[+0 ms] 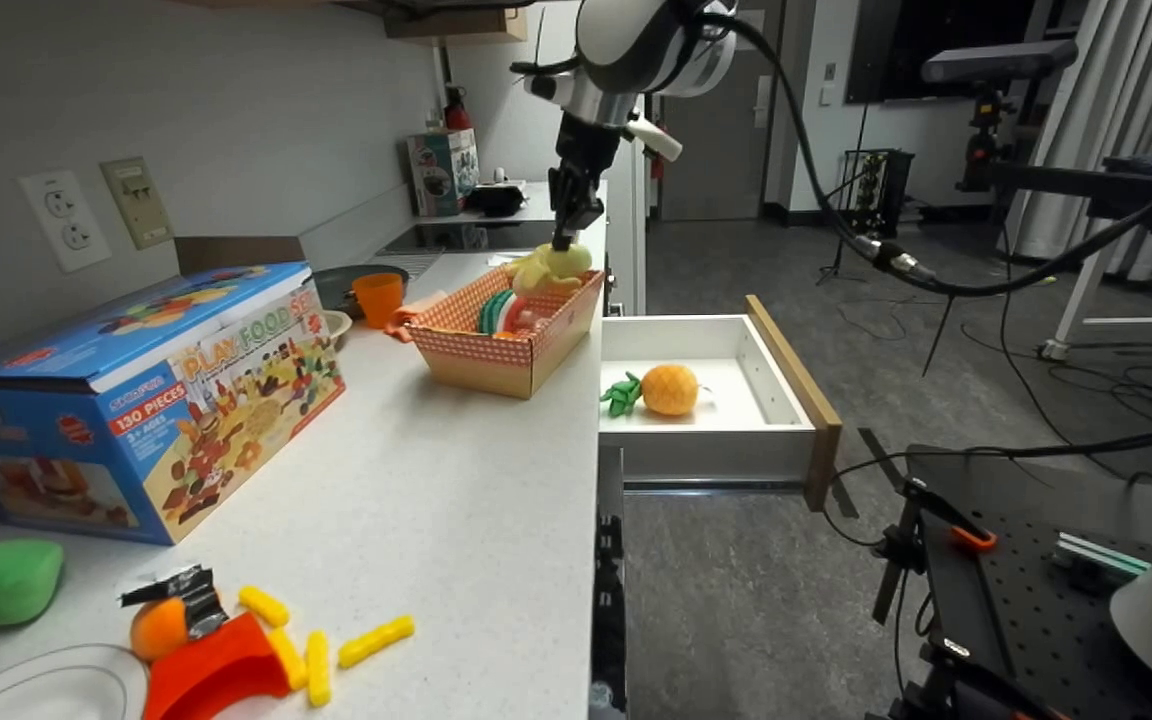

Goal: Pick up some of the fruits plush toy on the basket and put them in the drawer and close the drawer

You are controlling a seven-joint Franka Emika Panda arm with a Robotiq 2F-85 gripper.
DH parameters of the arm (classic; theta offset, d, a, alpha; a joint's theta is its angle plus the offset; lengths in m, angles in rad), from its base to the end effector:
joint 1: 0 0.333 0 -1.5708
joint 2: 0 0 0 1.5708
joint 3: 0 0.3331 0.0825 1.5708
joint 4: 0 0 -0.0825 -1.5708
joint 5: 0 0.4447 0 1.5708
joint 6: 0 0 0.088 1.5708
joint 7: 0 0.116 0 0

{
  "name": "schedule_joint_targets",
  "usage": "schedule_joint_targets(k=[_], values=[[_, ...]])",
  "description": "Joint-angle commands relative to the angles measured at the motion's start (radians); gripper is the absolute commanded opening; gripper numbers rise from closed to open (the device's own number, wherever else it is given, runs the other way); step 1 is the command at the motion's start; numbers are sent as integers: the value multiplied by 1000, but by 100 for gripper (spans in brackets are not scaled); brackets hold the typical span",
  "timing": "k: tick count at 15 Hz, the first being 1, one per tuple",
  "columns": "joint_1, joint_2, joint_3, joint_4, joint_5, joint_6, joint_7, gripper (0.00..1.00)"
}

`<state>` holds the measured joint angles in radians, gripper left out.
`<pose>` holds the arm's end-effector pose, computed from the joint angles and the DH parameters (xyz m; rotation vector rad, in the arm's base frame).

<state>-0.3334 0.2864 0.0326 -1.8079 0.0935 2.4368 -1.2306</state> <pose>0.6888 -0.2145 0.3988 2.6591 1.2293 0.4482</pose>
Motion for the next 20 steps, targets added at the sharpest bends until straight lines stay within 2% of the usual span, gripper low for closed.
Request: schedule_joint_targets(k=[1,3,5,8,11,14,15,16,17,20], values=[[0,-234,-39,-190,66,-41,-129,0],[26,-341,-98,-270,5,-51,-101,0],[36,-407,-151,-330,-128,-24,4,0],[28,-426,-202,-371,-247,-62,101,0],[45,-387,-233,-409,-238,-85,127,0],[58,-287,-231,-421,-222,-69,188,0],[59,-239,-229,-417,-236,-46,229,26],[62,-213,-227,-412,-252,-35,273,28],[66,-191,-226,-410,-257,-18,299,34],[75,-148,-228,-404,-322,40,396,58]])
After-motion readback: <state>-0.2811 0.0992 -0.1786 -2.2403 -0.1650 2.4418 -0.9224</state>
